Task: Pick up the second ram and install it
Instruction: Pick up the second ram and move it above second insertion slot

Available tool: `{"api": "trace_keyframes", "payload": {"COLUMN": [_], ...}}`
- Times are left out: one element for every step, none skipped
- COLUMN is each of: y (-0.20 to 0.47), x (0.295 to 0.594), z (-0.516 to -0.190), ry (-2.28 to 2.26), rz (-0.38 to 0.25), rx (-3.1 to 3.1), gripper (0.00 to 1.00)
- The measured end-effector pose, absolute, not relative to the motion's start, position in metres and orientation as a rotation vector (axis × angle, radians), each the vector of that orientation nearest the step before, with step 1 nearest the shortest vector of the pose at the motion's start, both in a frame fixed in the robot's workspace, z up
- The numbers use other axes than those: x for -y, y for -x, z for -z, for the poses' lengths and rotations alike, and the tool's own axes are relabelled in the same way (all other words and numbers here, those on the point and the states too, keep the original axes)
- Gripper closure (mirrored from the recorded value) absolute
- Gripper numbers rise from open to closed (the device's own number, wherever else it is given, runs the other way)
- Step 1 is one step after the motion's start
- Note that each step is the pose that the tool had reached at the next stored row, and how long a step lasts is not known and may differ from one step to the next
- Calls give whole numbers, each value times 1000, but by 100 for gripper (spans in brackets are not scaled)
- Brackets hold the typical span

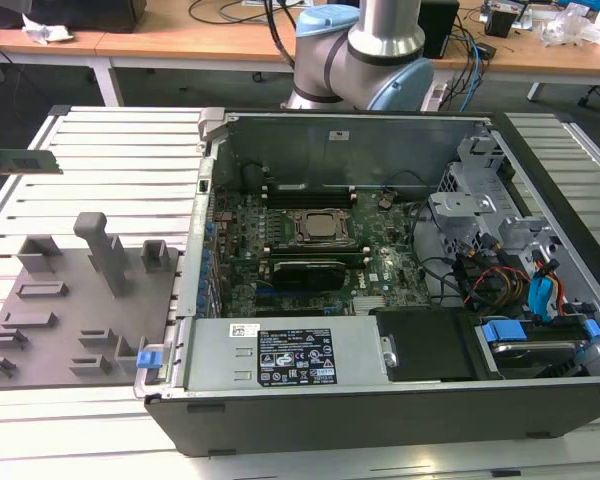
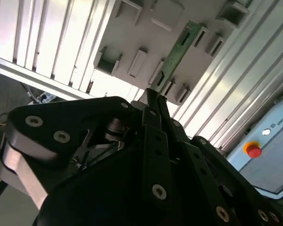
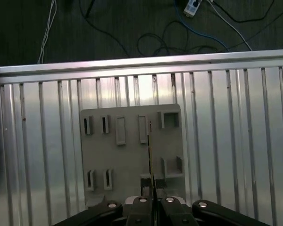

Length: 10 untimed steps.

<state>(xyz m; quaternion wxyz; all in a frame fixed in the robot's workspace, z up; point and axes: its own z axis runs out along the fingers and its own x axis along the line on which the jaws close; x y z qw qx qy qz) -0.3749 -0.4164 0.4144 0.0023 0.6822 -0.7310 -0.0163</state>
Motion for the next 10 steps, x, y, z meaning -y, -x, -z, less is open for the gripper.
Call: {"api": "trace_keyframes", "payload": {"y": [375, 375, 375, 375, 375, 375, 374, 372, 369, 366], "x": [414, 414, 414, 414, 414, 414, 414, 414, 414, 414], "z": [-416, -416, -416, -416, -416, -416, -416, -416, -416, -416], "ry": [-2140, -2140, -2140, -2140, -2140, -2140, -2140, -2140, -2140, -2140], "rz": [51, 51, 51, 51, 51, 51, 51, 51, 51, 51], "rx": [2293, 2293, 2293, 2293, 2293, 2293, 2293, 2293, 2293, 2293], "gripper": [87, 87, 87, 87, 87, 87, 87, 87, 87, 87]}}
